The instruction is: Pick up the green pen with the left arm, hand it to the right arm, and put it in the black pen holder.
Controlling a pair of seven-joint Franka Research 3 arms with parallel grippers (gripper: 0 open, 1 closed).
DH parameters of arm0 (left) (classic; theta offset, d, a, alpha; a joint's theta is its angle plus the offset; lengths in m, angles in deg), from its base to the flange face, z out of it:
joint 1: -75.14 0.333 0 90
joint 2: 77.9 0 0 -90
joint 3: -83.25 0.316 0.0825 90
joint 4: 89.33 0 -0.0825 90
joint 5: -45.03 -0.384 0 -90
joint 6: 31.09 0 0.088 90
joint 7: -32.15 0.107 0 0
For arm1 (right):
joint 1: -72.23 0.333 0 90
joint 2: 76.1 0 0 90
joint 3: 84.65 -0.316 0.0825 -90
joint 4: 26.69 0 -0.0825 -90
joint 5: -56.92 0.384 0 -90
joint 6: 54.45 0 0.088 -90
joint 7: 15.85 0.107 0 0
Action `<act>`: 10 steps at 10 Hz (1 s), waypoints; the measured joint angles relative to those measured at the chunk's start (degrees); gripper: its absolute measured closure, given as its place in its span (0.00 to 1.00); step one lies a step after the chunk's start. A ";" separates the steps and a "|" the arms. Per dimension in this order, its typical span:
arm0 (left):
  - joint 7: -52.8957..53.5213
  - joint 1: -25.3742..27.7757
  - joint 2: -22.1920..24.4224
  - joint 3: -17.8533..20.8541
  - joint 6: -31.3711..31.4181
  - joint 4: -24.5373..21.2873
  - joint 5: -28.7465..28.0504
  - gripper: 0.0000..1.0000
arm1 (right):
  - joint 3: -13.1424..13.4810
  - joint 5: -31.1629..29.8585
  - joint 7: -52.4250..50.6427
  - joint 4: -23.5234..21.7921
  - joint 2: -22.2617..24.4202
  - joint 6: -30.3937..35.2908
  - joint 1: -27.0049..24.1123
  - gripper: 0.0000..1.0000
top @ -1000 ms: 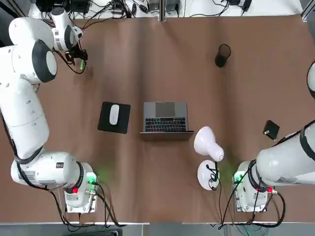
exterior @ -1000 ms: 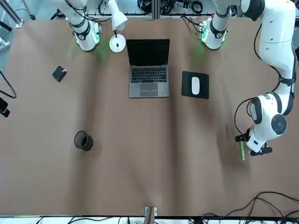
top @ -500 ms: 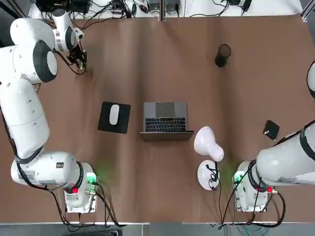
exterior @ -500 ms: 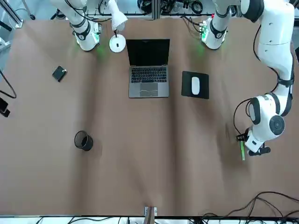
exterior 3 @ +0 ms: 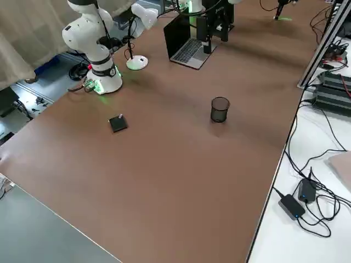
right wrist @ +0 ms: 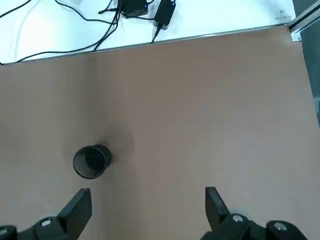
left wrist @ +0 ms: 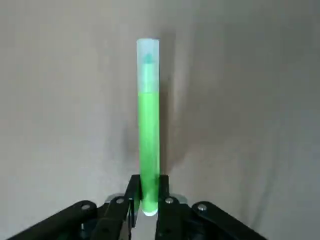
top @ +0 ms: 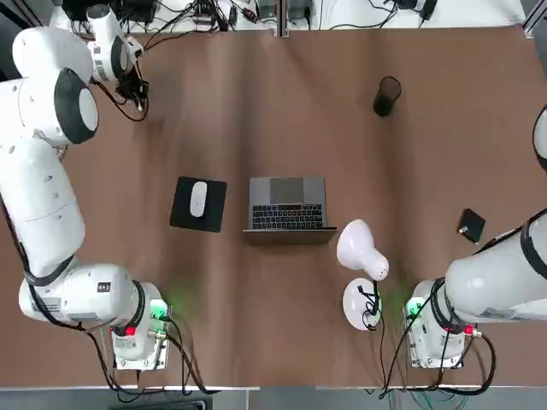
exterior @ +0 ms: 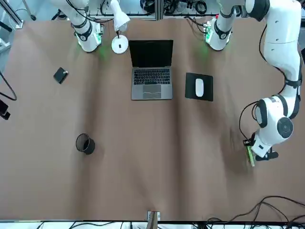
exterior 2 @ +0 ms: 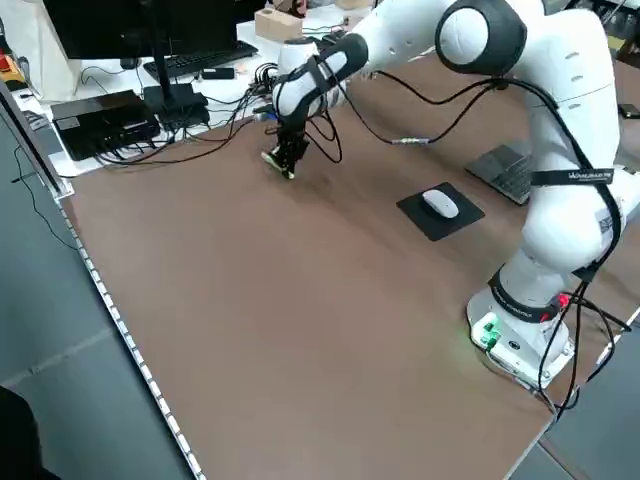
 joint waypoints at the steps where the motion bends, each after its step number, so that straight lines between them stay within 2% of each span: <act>1: 1.86 -0.02 2.35 -1.00 -0.04 0.22 0.00 0.82 | -0.04 0.00 0.00 0.00 0.00 0.00 0.00 0.00; 3: 8.47 -0.23 8.09 -2.93 -2.95 0.59 0.00 0.82 | -0.21 0.00 0.00 -0.01 0.00 0.00 0.01 0.00; 5: 11.84 -0.32 13.42 -6.41 -7.37 2.16 0.00 0.82 | -0.24 0.00 0.00 -0.02 -0.01 0.01 0.03 0.00; 7: 13.51 -0.48 15.63 -11.31 -9.29 5.90 0.00 0.82 | -0.19 0.00 0.00 -0.02 -0.01 0.03 0.02 0.00; 10: 15.63 -0.63 17.42 -18.34 -12.79 8.83 0.00 0.82 | -0.36 0.08 0.00 -0.15 -0.05 0.23 0.05 0.00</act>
